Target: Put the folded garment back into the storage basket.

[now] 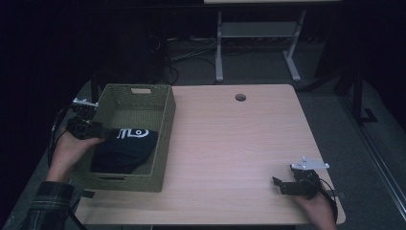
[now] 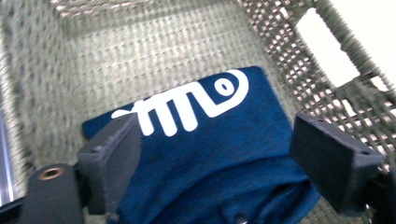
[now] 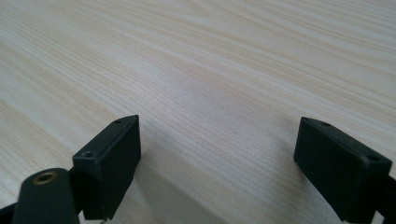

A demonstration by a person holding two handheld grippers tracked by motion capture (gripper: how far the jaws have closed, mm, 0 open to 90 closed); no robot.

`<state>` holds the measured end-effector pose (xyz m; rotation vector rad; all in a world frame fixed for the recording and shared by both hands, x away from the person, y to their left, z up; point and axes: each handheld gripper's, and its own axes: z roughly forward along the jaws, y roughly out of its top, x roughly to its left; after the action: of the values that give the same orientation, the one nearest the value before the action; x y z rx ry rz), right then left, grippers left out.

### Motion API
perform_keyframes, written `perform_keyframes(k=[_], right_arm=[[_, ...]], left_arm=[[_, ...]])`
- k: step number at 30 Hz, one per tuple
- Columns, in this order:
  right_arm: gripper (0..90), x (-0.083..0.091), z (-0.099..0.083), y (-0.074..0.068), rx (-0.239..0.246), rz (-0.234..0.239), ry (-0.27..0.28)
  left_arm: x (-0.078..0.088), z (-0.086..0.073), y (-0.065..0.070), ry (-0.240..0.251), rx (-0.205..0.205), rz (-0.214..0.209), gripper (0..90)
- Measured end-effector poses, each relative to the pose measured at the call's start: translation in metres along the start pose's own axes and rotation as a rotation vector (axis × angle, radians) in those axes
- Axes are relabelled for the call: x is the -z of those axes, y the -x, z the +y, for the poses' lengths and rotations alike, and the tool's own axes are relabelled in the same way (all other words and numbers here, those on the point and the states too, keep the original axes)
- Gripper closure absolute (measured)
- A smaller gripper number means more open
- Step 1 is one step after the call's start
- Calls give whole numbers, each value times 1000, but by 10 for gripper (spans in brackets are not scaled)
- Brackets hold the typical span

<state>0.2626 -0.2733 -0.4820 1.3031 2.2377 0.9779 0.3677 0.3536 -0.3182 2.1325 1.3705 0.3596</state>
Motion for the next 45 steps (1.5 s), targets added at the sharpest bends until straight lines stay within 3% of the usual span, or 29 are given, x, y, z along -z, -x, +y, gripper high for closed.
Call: perform_keyframes(k=[10,19,25,28,45], right_arm=[[144,0,0,0,-1,0,-1],[144,0,0,0,-1,0,-1],[144,0,0,0,0,0,-1],[145,0,0,0,-1,0,-1],[145,0,0,0,-2,1,0]], left_arm=[[-6,15,31,52,-37,-69,133],[-14,24,63,65,-115,-129,133],[-17,27,81,86,-137,-159,133],[-23,29,97,96,-154,-197,133],[-53,33,163,131,-235,-301,136]])
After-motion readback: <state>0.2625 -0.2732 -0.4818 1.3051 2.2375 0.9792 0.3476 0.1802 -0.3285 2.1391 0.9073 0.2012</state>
